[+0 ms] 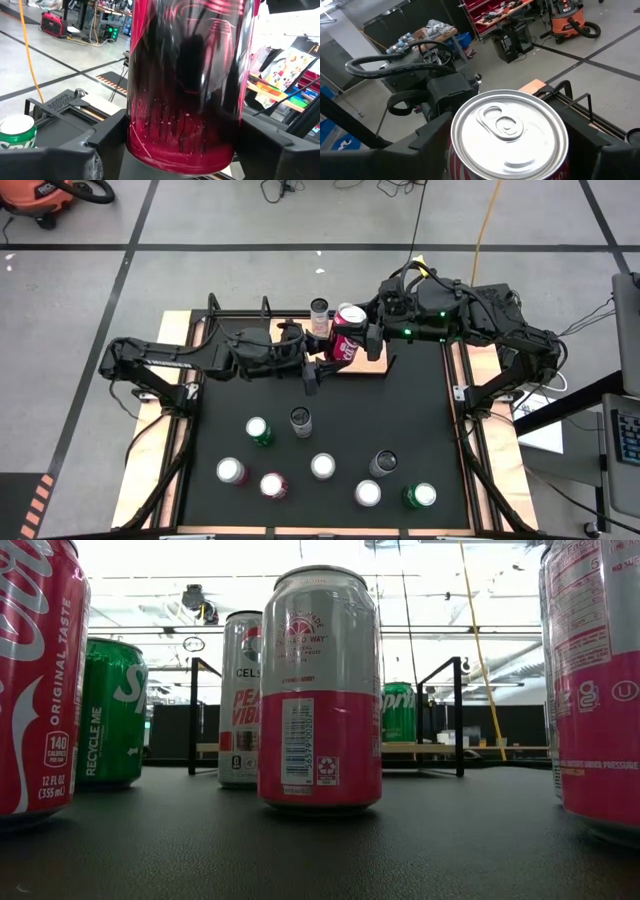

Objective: Place canned beverage on shelf
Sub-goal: Put the top red soda can on the shelf

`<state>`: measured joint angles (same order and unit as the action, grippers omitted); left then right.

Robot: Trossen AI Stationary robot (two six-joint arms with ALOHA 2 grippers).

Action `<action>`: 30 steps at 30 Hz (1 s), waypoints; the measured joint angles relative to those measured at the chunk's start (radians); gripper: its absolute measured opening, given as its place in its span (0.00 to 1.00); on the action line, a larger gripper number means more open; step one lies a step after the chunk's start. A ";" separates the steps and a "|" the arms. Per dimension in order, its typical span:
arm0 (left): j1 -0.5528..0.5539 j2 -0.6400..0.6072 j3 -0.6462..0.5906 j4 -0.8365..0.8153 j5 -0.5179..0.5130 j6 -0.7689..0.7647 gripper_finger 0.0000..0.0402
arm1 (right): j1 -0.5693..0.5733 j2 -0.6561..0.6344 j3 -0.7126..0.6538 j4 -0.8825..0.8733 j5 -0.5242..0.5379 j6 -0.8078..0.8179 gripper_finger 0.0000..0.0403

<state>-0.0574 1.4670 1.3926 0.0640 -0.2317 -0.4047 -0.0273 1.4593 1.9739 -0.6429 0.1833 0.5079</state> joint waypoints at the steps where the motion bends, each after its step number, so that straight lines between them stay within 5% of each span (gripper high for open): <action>1: 0.000 0.000 0.000 0.000 0.000 0.000 0.71 | 0.000 0.000 0.000 0.001 0.000 0.000 0.66; 12: 0.000 0.000 0.000 0.002 0.015 -0.006 0.71 | 0.000 0.000 0.000 -0.006 -0.027 -0.001 0.73; 23: -0.002 0.000 0.000 0.131 0.212 -0.005 0.71 | -0.013 -0.066 0.003 -0.002 -0.321 -0.052 0.87; 30: 0.001 0.000 0.000 0.182 0.221 0.028 0.71 | -0.013 -0.095 0.003 0.019 -0.340 -0.098 0.87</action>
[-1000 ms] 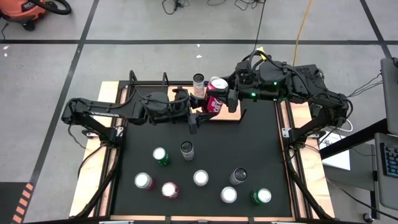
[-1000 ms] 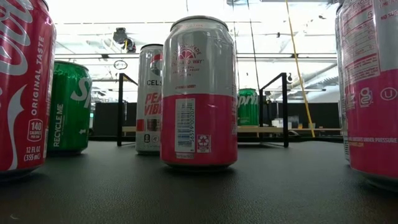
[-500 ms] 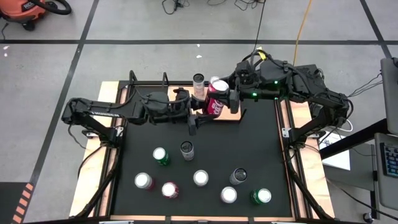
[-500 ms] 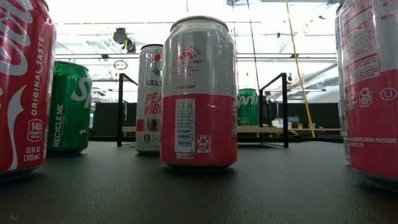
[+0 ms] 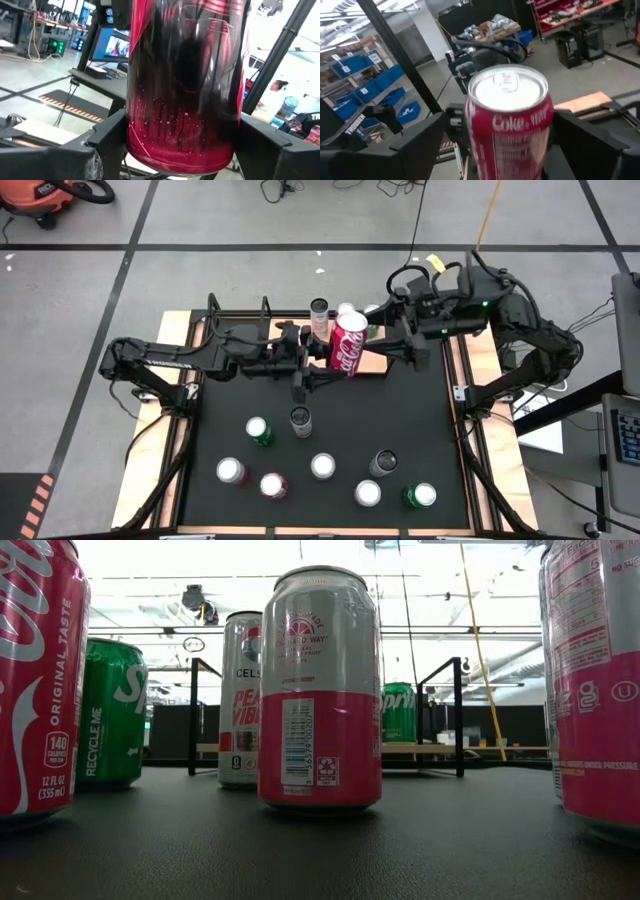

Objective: Place canned beverage on shelf
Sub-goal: Put the top red soda can on the shelf

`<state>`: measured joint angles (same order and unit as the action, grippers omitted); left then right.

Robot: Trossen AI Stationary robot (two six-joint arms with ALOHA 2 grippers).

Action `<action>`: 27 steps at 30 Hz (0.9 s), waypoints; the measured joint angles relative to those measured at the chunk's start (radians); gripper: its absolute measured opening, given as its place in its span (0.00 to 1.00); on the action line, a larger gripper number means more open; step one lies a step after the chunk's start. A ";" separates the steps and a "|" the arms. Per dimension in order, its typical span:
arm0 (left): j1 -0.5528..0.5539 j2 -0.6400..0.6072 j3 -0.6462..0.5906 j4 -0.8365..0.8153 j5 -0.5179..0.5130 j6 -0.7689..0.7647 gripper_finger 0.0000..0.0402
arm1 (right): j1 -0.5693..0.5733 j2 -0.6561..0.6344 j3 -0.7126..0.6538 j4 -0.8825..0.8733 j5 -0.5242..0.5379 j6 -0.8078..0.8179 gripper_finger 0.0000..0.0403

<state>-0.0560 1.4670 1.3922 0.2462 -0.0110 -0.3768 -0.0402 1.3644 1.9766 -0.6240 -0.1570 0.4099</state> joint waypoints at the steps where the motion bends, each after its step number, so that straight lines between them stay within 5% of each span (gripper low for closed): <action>1: 0.001 0.000 0.000 0.000 0.002 0.006 0.71 | 0.000 0.001 0.000 0.013 0.000 0.000 0.87; 12: 0.002 0.000 0.000 0.014 0.006 0.073 0.71 | 0.000 0.053 -0.001 0.084 -0.002 0.020 0.86; 27: 0.013 -0.001 0.000 -0.003 0.003 0.077 0.71 | 0.000 0.058 -0.002 0.090 -0.023 -0.001 0.66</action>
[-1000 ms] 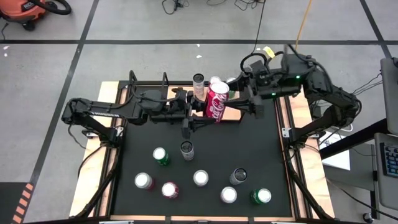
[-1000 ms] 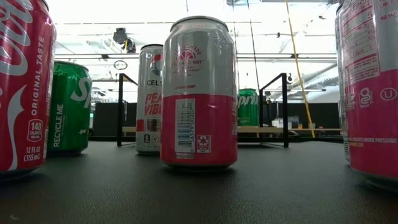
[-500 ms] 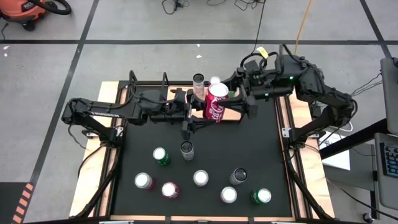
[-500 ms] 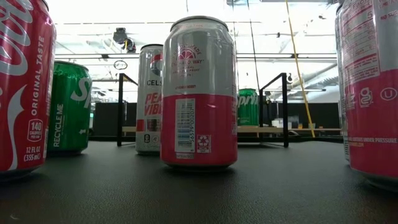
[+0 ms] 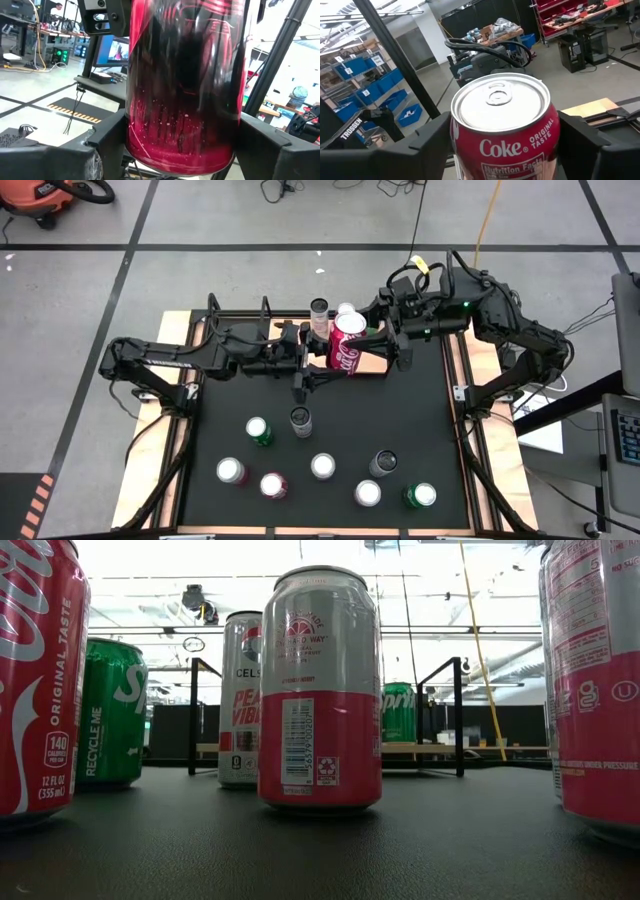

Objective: Place canned beverage on shelf
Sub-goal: Put the top red soda can on the shelf

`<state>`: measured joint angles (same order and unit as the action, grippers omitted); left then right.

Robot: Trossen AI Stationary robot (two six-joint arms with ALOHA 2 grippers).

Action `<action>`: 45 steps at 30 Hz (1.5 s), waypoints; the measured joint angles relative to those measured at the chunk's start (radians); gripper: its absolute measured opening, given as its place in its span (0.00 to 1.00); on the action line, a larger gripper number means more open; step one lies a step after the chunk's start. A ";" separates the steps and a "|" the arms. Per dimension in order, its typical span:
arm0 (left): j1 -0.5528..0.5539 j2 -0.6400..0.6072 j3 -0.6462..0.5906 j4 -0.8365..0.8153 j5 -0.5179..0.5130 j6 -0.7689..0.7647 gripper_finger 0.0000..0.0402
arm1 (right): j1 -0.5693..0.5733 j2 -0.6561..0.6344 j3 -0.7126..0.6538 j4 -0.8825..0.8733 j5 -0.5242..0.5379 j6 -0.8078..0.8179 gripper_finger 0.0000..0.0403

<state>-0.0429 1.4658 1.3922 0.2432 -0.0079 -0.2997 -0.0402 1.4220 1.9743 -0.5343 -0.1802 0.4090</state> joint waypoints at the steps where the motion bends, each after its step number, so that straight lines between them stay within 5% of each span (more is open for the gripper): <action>1: 0.000 0.000 0.000 0.000 -0.001 -0.001 0.72 | 0.000 0.000 0.000 0.000 0.000 -0.003 0.66; 12: -0.012 -0.001 0.001 -0.046 -0.110 0.021 0.98 | -0.008 -0.004 -0.002 -0.047 0.003 -0.055 0.66; 31: -0.015 -0.118 0.002 -0.168 -0.195 0.021 0.99 | -0.050 -0.045 -0.037 -0.214 -0.057 -0.151 0.66; 35: -0.015 -0.121 0.002 -0.187 -0.204 0.020 0.99 | -0.049 -0.083 -0.153 -0.154 -0.060 -0.115 0.66; 45: -0.015 -0.121 0.002 -0.205 -0.211 0.020 0.99 | -0.023 -0.207 -0.693 0.320 -0.024 0.028 0.66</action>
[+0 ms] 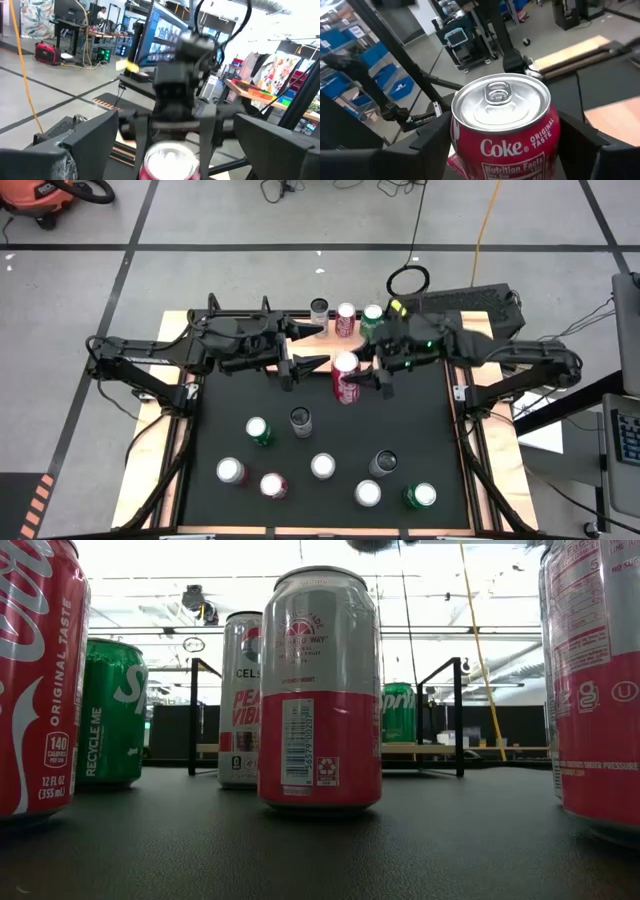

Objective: Place canned beverage on shelf
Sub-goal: Put the top red soda can on the shelf

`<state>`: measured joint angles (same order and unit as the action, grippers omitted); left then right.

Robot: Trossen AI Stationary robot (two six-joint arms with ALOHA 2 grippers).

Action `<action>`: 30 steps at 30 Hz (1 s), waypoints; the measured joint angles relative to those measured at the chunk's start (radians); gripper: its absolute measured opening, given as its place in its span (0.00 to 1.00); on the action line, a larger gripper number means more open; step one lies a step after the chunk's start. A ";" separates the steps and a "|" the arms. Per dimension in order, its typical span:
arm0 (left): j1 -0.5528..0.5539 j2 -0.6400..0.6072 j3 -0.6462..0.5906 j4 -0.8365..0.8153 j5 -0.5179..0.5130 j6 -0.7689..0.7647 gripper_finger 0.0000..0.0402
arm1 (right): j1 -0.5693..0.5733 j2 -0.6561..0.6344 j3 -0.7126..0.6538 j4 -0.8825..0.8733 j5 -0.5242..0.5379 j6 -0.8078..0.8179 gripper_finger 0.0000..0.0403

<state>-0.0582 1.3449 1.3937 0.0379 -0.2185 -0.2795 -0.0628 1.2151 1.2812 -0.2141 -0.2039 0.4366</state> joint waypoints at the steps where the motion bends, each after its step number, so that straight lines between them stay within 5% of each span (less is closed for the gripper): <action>1: 0.000 0.000 0.000 -0.007 0.000 -0.001 0.99 | 0.000 -0.009 -0.041 0.035 0.011 0.008 0.66; 6: 0.000 0.000 0.000 -0.057 0.000 -0.015 0.99 | -0.012 -0.020 -0.154 0.134 0.024 0.026 0.66; 23: 0.016 0.000 -0.001 -0.249 -0.022 -0.083 0.99 | -0.160 -0.008 -0.157 0.018 0.016 -0.148 0.65; 30: 0.078 0.008 -0.001 -0.383 0.066 -0.135 0.99 | -0.206 0.024 -0.209 0.047 -0.007 -0.153 0.66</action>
<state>0.0194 1.3526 1.3930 -0.3447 -0.1525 -0.4141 -0.2692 1.2393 1.0719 -0.1667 -0.2104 0.2837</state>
